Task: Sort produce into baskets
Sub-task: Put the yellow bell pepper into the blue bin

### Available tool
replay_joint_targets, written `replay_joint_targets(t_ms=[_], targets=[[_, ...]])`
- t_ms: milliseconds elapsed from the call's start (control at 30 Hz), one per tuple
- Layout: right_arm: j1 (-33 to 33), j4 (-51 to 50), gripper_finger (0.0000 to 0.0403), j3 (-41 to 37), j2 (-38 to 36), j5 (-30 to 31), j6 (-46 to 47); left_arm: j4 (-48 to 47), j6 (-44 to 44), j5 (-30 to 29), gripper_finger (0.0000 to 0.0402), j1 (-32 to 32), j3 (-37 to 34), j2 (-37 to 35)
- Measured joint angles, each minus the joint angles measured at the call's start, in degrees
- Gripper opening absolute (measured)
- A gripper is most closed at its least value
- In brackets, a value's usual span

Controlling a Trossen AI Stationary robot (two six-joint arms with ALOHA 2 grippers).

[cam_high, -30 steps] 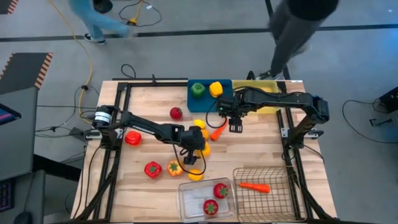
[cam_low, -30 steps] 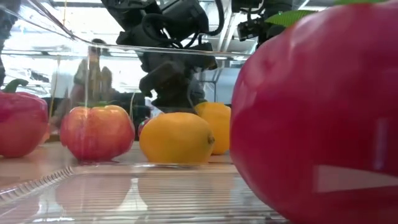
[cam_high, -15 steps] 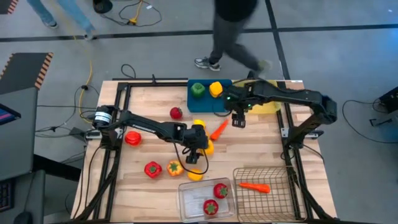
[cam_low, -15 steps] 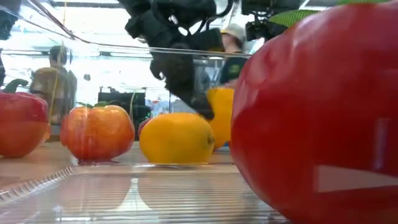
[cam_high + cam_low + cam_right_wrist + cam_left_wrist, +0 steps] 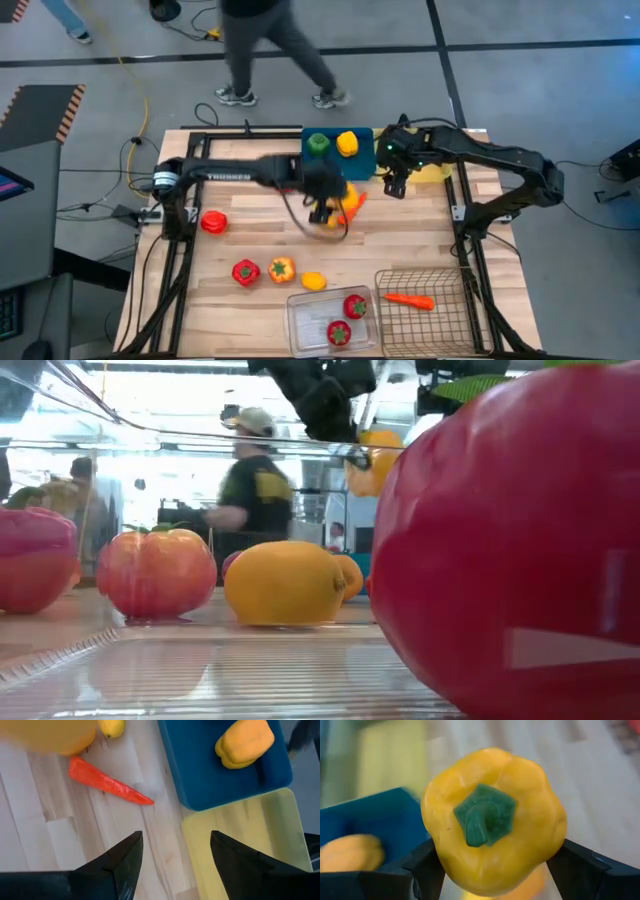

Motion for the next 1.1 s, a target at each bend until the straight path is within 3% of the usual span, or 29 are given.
replay_joint_targets(t_ms=[267,467,633,767,1100], targets=[[0.05,0.27,0.0260,0.04,0.57,-0.26,0.02,0.15,-0.05,3.67,0.0281,13.01,0.10,0.56],[0.05,2.06,0.0260,0.07,1.67,-0.44,-0.06,0.01,-0.70,6.07,0.0281,19.18,-0.10,4.68],[0.05,2.38,0.0260,0.09,2.39,-0.45,-0.15,0.23,-0.67,6.73,0.0281,20.79,-0.10,8.70],[0.09,3.22,0.0260,0.09,2.37,-0.48,-0.15,1.59,1.19,3.26,0.0281,20.75,0.10,8.82],[0.06,3.24,0.0260,0.09,2.35,-0.50,-0.11,2.57,-0.58,3.02,0.0281,20.73,0.18,8.81]])
